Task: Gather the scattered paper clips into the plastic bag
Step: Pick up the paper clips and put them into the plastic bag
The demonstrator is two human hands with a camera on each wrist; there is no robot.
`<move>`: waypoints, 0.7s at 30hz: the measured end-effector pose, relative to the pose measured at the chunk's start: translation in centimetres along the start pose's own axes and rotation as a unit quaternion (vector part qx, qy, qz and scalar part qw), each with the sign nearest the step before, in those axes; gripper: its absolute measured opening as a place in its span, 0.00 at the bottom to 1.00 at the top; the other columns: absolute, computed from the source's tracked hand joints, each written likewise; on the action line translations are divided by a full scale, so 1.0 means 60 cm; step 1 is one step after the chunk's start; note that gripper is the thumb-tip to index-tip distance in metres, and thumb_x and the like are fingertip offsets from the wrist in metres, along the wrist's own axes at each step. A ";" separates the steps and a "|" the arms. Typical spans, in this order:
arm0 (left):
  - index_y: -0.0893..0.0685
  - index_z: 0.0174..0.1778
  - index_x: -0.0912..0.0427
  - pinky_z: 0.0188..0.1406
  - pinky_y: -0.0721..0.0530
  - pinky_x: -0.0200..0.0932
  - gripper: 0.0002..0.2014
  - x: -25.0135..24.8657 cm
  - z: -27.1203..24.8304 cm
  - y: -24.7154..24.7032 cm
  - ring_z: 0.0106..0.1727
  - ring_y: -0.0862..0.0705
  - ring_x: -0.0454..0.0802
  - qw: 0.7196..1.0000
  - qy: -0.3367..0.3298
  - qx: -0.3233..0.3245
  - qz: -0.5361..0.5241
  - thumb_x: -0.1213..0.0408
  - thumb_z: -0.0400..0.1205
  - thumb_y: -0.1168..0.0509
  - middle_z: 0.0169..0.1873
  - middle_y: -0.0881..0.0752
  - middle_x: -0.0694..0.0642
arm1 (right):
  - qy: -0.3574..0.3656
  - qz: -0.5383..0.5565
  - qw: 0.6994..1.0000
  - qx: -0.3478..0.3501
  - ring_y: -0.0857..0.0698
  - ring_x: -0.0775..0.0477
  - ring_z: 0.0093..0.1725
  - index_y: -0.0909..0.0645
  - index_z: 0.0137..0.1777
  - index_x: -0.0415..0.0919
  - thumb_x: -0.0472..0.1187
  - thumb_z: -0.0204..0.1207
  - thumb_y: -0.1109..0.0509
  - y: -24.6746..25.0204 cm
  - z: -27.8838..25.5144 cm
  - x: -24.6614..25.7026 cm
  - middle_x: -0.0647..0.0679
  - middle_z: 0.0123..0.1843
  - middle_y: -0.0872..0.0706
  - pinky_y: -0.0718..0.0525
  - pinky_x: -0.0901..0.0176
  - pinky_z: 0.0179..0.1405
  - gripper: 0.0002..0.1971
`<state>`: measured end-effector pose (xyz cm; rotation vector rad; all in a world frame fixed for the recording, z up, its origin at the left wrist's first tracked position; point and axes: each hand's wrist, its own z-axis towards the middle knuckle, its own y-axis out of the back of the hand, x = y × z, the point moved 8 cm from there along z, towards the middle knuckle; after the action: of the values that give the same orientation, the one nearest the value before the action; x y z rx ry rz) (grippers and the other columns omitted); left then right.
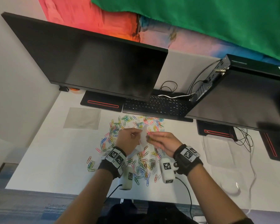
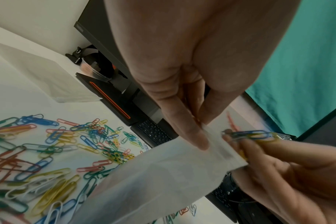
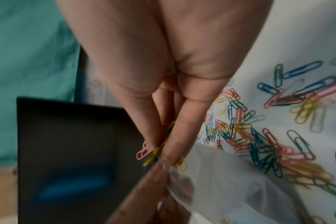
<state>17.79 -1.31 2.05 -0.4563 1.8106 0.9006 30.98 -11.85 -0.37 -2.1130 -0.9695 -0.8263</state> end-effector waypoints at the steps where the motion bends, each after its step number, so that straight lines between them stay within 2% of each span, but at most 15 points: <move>1: 0.11 0.57 0.61 0.46 0.08 0.46 0.10 -0.002 0.000 -0.004 0.39 0.09 0.50 1.000 0.001 0.003 -0.001 0.71 0.83 0.35 0.42 0.08 0.56 | 0.000 -0.030 1.000 -0.005 0.11 0.41 0.57 0.16 0.60 0.27 0.34 0.70 0.25 -0.008 0.005 -0.005 0.35 0.56 0.10 0.14 0.53 0.61 0.18; 3: 0.11 0.57 0.62 0.45 0.08 0.47 0.10 0.000 0.001 -0.012 0.38 0.09 0.50 1.000 0.007 0.006 -0.008 0.70 0.83 0.34 0.42 0.08 0.55 | 0.017 -0.103 0.994 -0.041 0.10 0.41 0.56 0.14 0.57 0.28 0.31 0.74 0.26 -0.014 0.016 -0.012 0.35 0.55 0.10 0.15 0.49 0.63 0.13; 5: 0.10 0.56 0.60 0.42 0.08 0.46 0.09 0.000 -0.002 -0.021 0.36 0.08 0.48 1.000 0.007 0.012 -0.006 0.70 0.82 0.33 0.41 0.08 0.54 | 0.048 -0.221 0.970 -0.087 0.09 0.45 0.52 0.11 0.55 0.34 0.31 0.75 0.26 -0.017 0.020 -0.006 0.39 0.51 0.09 0.14 0.51 0.61 0.09; 6: 0.10 0.55 0.59 0.41 0.08 0.45 0.09 -0.001 -0.004 -0.025 0.35 0.09 0.47 1.000 0.003 0.014 -0.001 0.69 0.82 0.32 0.41 0.08 0.54 | 0.061 -0.285 0.951 -0.104 0.10 0.48 0.49 0.10 0.53 0.38 0.31 0.74 0.26 -0.022 0.020 -0.001 0.42 0.48 0.08 0.13 0.54 0.57 0.09; 8: 0.09 0.54 0.56 0.39 0.08 0.43 0.09 -0.004 -0.006 -0.028 0.34 0.09 0.46 1.000 -0.009 0.013 0.008 0.69 0.82 0.32 0.39 0.09 0.52 | 0.078 -0.369 0.917 -0.131 0.13 0.53 0.38 0.09 0.48 0.41 0.31 0.73 0.28 -0.032 0.016 0.011 0.47 0.39 0.09 0.13 0.63 0.43 0.08; 10: 0.09 0.53 0.55 0.39 0.09 0.42 0.08 -0.005 -0.005 -0.029 0.34 0.09 0.44 1.000 -0.020 0.010 0.013 0.68 0.82 0.31 0.38 0.09 0.49 | 0.086 -0.412 0.893 -0.159 0.17 0.54 0.30 0.09 0.44 0.41 0.31 0.73 0.29 -0.035 0.014 0.021 0.46 0.32 0.12 0.19 0.72 0.31 0.08; 11: 0.08 0.53 0.55 0.40 0.09 0.42 0.08 -0.005 -0.005 -0.029 0.34 0.09 0.43 1.000 -0.021 0.010 0.014 0.66 0.81 0.30 0.38 0.09 0.48 | 0.094 -0.433 0.881 -0.168 0.18 0.54 0.29 0.09 0.43 0.41 0.32 0.73 0.29 -0.036 0.014 0.025 0.45 0.32 0.12 0.21 0.74 0.29 0.08; 14: 0.08 0.51 0.54 0.41 0.08 0.46 0.06 -0.002 -0.003 -0.026 0.34 0.09 0.44 1.000 -0.015 0.008 0.003 0.64 0.81 0.30 0.38 0.08 0.49 | 0.130 -0.495 0.844 -0.161 0.19 0.59 0.31 0.08 0.43 0.44 0.31 0.72 0.27 -0.045 0.019 0.034 0.48 0.36 0.10 0.26 0.80 0.32 0.08; 15: 0.08 0.51 0.53 0.40 0.08 0.46 0.06 -0.004 -0.004 -0.025 0.33 0.09 0.44 1.000 -0.020 0.006 0.006 0.63 0.82 0.30 0.39 0.08 0.50 | 0.135 -0.509 0.836 -0.157 0.21 0.63 0.30 0.08 0.43 0.45 0.31 0.72 0.27 -0.049 0.019 0.036 0.52 0.35 0.11 0.29 0.84 0.31 0.10; 17: 0.08 0.51 0.53 0.38 0.08 0.43 0.06 -0.008 -0.005 -0.022 0.32 0.09 0.43 0.999 -0.030 0.003 0.013 0.62 0.82 0.30 0.39 0.08 0.49 | 0.155 -0.536 0.816 -0.153 0.25 0.65 0.26 0.07 0.44 0.46 0.32 0.72 0.27 -0.056 0.018 0.042 0.58 0.29 0.16 0.31 0.84 0.28 0.10; 19: 0.08 0.51 0.54 0.38 0.09 0.41 0.07 -0.006 -0.002 -0.021 0.33 0.09 0.44 0.999 -0.030 0.004 0.014 0.63 0.82 0.31 0.40 0.07 0.51 | 0.175 -0.574 0.787 -0.143 0.23 0.62 0.27 0.08 0.45 0.45 0.33 0.73 0.29 -0.066 0.017 0.048 0.54 0.31 0.14 0.32 0.84 0.29 0.10; 21: 0.08 0.52 0.55 0.40 0.08 0.45 0.08 0.000 0.001 -0.019 0.34 0.09 0.45 1.000 -0.024 -0.001 0.008 0.66 0.82 0.31 0.40 0.07 0.52 | 0.178 -0.603 0.768 -0.121 0.16 0.52 0.34 0.08 0.48 0.45 0.31 0.75 0.32 -0.072 0.018 0.047 0.47 0.39 0.09 0.28 0.79 0.36 0.13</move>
<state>18.60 -2.04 1.62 -0.4171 1.7718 0.9174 29.28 -7.70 2.43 -1.1748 -2.0777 -1.9434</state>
